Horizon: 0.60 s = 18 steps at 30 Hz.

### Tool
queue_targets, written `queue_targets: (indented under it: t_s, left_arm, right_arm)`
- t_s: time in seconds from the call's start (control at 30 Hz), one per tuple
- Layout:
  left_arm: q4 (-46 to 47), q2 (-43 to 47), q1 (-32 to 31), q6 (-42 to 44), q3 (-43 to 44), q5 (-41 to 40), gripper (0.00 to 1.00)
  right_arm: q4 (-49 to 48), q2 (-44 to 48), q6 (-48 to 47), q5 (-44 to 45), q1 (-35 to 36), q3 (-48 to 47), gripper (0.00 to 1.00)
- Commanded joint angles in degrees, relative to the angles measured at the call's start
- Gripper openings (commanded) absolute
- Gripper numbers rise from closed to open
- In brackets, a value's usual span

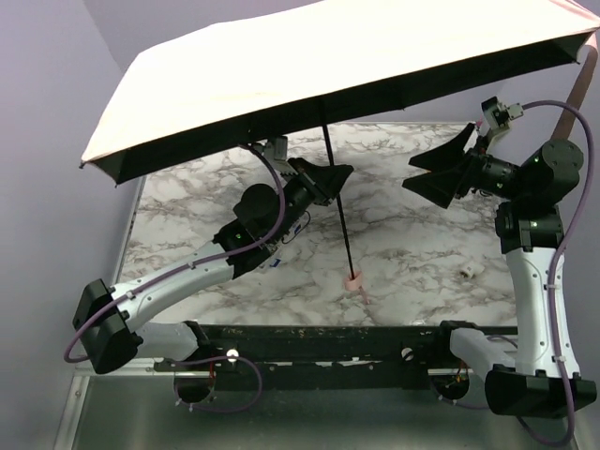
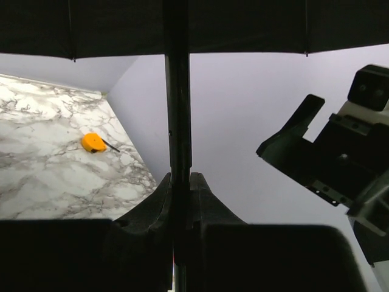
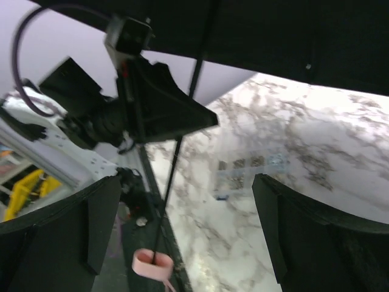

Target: Put away the umbrella

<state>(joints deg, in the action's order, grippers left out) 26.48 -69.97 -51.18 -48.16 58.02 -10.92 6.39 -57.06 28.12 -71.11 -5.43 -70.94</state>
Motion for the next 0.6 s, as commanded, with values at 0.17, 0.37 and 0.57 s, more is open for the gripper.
queue_targets:
  t_s: [0.17, 0.37, 0.57]
  left_arm:
    - [4.0, -8.0, -8.3, 4.5, 10.2, -7.4, 0.00]
    - [3.2, -12.2, -12.3, 7.4, 14.7, -7.4, 0.00]
    - [3.4, -13.7, -13.6, 5.8, 14.9, -6.8, 0.00]
  right_arm:
    - [-6.7, -4.8, 14.3, 8.3, 7.2, -3.4, 0.93]
    - [-5.2, -6.4, 13.4, 11.2, 10.6, -1.8, 0.88]
    - [-7.7, -9.2, 15.2, 12.1, 11.6, -4.9, 0.78]
